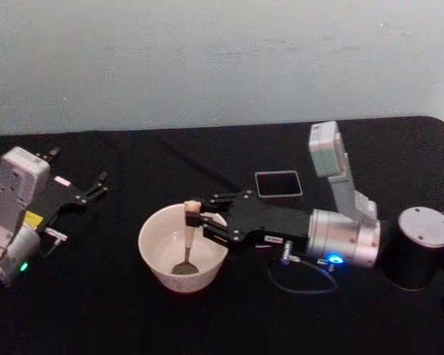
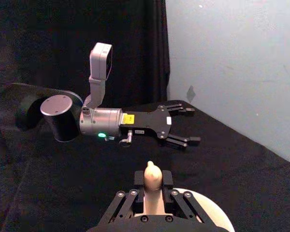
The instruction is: Pick up the stirring spoon with one hand, stir inside the cup, then place it back in its original position.
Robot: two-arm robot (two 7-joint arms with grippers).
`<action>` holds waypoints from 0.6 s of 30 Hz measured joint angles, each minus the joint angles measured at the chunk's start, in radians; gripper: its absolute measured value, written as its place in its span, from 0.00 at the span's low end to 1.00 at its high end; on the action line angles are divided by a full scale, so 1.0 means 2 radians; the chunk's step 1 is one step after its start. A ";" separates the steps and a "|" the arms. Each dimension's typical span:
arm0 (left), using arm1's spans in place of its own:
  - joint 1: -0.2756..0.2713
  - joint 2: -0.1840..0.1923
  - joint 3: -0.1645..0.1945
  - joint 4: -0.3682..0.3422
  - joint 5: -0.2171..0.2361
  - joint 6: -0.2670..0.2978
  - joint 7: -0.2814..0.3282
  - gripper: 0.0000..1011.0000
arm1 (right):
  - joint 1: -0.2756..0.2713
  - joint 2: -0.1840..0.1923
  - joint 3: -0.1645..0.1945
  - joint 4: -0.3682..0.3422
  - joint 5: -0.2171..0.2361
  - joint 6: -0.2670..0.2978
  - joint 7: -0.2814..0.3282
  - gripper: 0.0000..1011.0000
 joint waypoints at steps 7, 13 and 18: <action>0.000 0.000 0.000 0.000 0.000 0.000 0.000 0.99 | 0.020 -0.030 -0.013 0.032 -0.016 -0.013 -0.011 0.21; 0.000 0.000 0.000 0.000 0.000 0.000 0.000 0.99 | 0.043 -0.058 -0.016 0.074 -0.031 -0.024 -0.022 0.21; 0.000 0.000 0.000 0.000 0.000 0.000 0.000 0.99 | 0.062 -0.076 -0.010 0.111 -0.041 -0.032 -0.031 0.21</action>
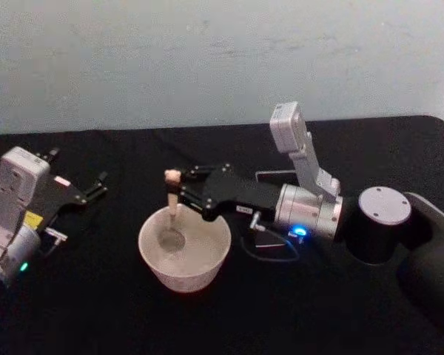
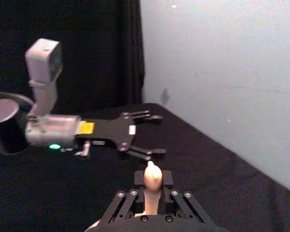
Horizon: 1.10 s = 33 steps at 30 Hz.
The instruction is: Pick up the stirring spoon with one hand, stir inside the cup, then place it back in its original position.
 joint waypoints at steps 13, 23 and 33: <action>0.000 0.000 0.000 0.000 0.000 0.000 0.000 0.99 | -0.007 0.017 0.029 -0.006 0.003 0.003 -0.002 0.21; 0.000 0.000 0.000 0.000 0.000 0.000 0.000 0.99 | -0.045 0.071 0.038 -0.070 0.021 0.017 0.021 0.21; 0.000 0.000 0.000 0.000 0.000 0.000 0.000 0.99 | -0.063 0.092 0.027 -0.108 0.032 0.023 0.039 0.21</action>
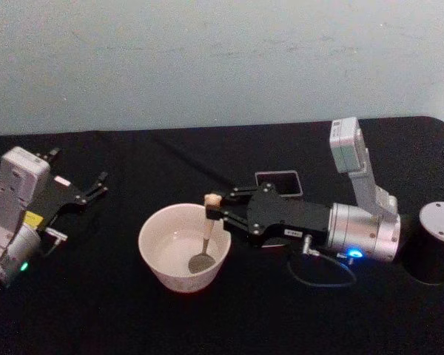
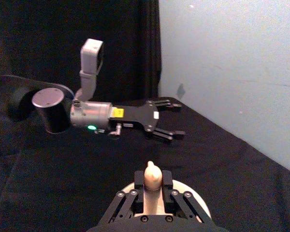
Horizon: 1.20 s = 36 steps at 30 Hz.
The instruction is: Pick up the stirring spoon with one hand, stir inside the cup, then place it back in its original position.
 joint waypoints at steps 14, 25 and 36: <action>0.000 0.000 0.000 0.000 0.000 0.000 0.000 0.99 | 0.020 -0.031 -0.029 0.013 -0.010 -0.002 -0.008 0.21; 0.000 0.000 0.000 0.000 0.000 0.000 0.000 0.99 | 0.055 -0.076 -0.032 0.082 -0.034 -0.008 -0.039 0.21; 0.000 0.000 0.000 0.000 0.000 0.000 0.000 0.99 | 0.056 -0.073 -0.012 0.088 -0.034 -0.002 -0.046 0.21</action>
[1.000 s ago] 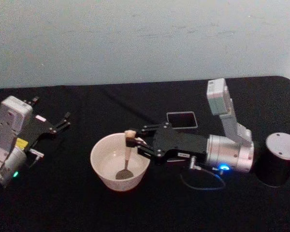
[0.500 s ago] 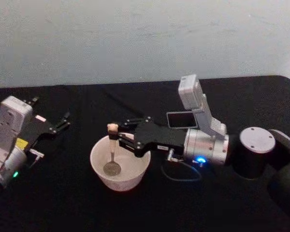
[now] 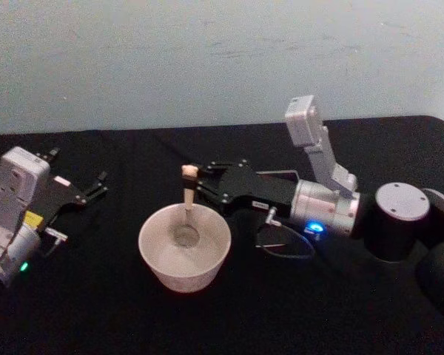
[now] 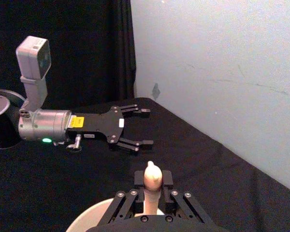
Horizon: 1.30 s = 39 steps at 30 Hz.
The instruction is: Pick up the stirring spoon with one hand, stir inside the cup, then place it back in its original position.
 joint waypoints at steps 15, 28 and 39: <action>0.000 0.000 0.000 0.000 0.000 0.000 0.000 0.99 | -0.044 0.051 0.022 -0.081 0.048 0.035 0.011 0.21; 0.000 0.000 0.000 0.000 0.000 0.000 0.000 0.99 | -0.043 0.051 0.023 -0.088 0.064 0.045 -0.009 0.21; 0.000 0.000 0.000 0.000 0.000 0.000 0.000 0.99 | -0.038 0.047 0.033 -0.087 0.076 0.051 -0.028 0.21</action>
